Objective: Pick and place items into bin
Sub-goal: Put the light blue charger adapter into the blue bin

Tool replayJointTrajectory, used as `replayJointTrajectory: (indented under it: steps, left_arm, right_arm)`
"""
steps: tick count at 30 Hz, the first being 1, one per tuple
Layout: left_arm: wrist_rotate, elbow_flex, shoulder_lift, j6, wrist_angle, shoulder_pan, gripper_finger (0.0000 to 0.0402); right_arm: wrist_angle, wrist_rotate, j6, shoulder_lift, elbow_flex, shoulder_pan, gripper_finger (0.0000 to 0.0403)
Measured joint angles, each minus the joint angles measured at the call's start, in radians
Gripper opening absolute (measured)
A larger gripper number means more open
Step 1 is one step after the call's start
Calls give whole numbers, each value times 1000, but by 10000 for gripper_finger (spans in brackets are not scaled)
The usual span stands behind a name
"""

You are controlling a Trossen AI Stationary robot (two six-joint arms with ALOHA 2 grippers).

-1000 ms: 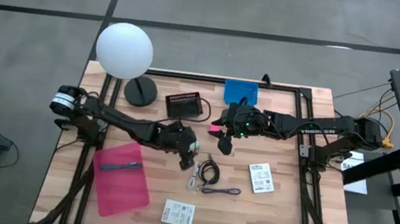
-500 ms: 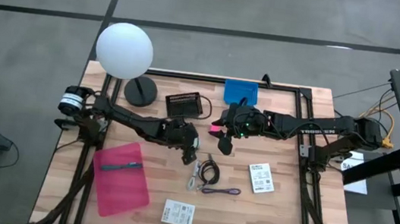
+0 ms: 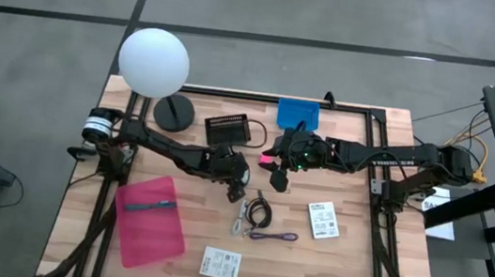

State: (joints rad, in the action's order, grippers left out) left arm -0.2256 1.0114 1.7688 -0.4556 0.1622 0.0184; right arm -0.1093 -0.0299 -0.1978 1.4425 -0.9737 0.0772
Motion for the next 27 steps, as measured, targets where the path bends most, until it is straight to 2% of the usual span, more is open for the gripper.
replayJointTrajectory:
  steps: [12,22,27]
  left_arm:
    - [30,3,75,15,0,-16,245]
    - [40,6,83,25,-4,-18,244]
    - [42,6,83,25,-4,-19,219]
  right_arm:
    - [0,0,31,0,2,0,173]
    - [1,0,42,0,2,0,173]
    - [1,0,45,0,2,0,173]
